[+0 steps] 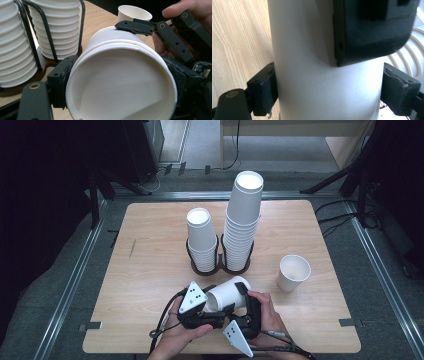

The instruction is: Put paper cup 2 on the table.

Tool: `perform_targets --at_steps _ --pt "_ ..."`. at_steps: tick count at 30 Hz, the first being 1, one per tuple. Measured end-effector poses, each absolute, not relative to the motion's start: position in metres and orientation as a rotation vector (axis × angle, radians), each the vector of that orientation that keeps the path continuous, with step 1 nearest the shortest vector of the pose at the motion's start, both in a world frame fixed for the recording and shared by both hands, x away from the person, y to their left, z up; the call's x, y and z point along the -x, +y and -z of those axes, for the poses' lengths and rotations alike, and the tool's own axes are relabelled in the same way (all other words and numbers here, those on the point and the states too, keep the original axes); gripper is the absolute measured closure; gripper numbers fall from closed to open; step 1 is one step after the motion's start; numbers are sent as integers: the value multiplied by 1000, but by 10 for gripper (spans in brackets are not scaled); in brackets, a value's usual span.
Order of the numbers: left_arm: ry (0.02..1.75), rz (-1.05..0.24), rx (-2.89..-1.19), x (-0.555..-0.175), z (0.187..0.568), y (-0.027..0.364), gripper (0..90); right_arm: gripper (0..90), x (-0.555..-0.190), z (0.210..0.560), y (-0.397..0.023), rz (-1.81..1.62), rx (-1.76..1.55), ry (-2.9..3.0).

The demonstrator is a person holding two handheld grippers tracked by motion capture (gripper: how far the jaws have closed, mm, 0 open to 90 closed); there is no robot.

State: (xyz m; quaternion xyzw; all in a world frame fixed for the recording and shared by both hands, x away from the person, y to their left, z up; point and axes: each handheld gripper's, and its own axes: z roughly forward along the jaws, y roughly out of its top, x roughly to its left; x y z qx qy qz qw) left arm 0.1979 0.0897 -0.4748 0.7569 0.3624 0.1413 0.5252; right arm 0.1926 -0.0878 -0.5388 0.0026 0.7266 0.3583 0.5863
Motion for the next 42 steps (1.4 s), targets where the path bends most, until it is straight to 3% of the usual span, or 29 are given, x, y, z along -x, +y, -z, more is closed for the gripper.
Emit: perform_targets --at_steps 17,20,23,42 --pt "861 -288 -1807 -203 478 95 218 112 -194 540 -86 -840 -19 1721" --pt "867 -309 -1800 -203 477 96 221 28 -194 540 -86 -835 -18 1747" --pt "874 -304 -1783 -204 477 99 221 2 -193 540 -86 -827 16 1761" --pt "857 -352 -1715 -206 476 114 223 0 -197 527 -95 -894 -114 1733"
